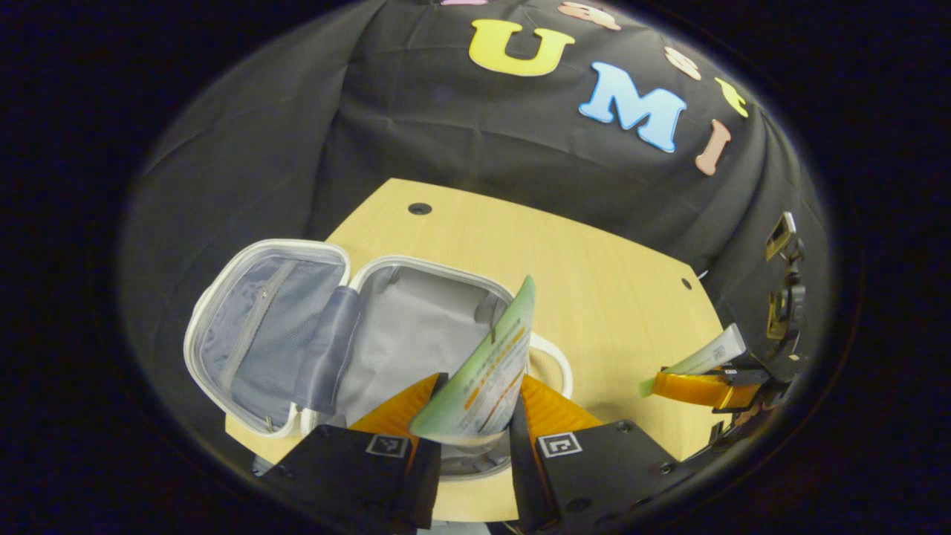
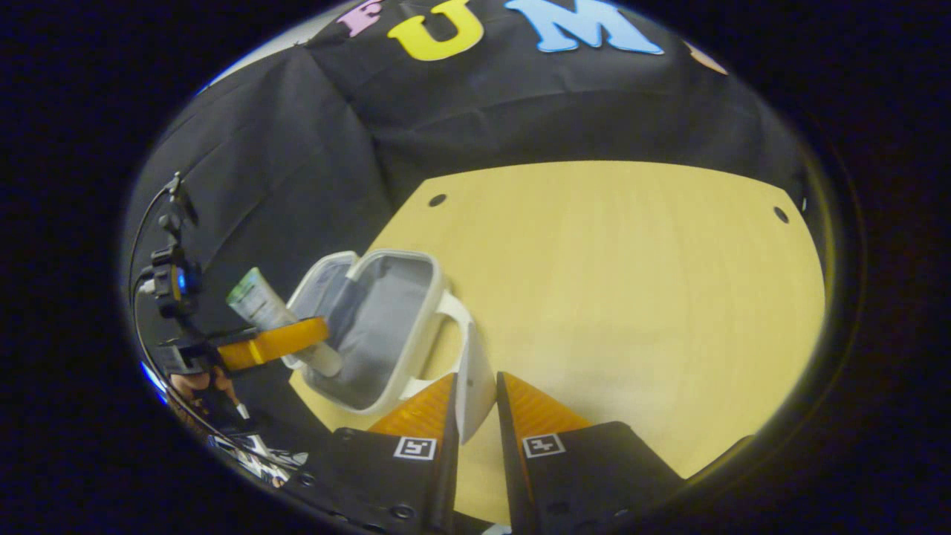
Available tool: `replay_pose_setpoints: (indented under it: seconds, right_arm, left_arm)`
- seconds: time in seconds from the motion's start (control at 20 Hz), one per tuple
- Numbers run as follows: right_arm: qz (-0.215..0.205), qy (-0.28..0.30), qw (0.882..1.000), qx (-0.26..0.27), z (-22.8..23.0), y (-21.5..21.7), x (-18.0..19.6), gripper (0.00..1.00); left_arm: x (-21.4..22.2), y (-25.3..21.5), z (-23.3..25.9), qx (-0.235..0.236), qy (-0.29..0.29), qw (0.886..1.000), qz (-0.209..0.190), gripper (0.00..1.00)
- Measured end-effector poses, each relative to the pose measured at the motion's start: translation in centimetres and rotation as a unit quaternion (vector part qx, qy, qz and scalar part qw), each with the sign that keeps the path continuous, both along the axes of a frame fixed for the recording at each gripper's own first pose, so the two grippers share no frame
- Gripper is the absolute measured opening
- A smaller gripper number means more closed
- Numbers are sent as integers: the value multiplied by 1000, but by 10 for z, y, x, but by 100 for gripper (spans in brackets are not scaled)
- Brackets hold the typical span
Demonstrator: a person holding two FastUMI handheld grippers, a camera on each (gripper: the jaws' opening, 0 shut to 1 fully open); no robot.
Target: First open the suitcase, pack the skin care products into it, and then close the suitcase.
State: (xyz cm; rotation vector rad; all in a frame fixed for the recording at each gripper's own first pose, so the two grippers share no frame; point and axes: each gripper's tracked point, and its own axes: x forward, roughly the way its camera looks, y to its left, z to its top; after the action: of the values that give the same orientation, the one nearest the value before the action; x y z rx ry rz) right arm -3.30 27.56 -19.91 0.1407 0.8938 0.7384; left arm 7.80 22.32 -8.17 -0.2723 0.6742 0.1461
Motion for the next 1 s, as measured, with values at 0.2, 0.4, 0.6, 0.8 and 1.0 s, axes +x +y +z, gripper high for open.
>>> replay_pose_setpoints:
  seconds: [0.2, 0.4, 0.6, 0.8, 1.0]
  right_arm:
    - [93, 78, 993, 4, 4, 75, -30, 27]
    - [87, 141, 985, -56, -18, 77, -37, 28]
    - [78, 146, 984, -63, -24, 81, -33, 27]
    - [46, 128, 990, -47, -28, 90, -16, 73]
    - [45, 114, 991, -54, -21, 79, -11, 95]
  left_arm:
    - [-3, 34, -21, 35, 104, 993, -32, 48]
    - [-8, 46, -43, 6, 147, 989, -22, 49]
    - [-11, 55, -46, -12, 140, 990, 2, 48]
    - [9, 72, -24, 53, 100, 994, 3, 83]
    - [9, 77, -11, 78, 78, 994, 5, 98]
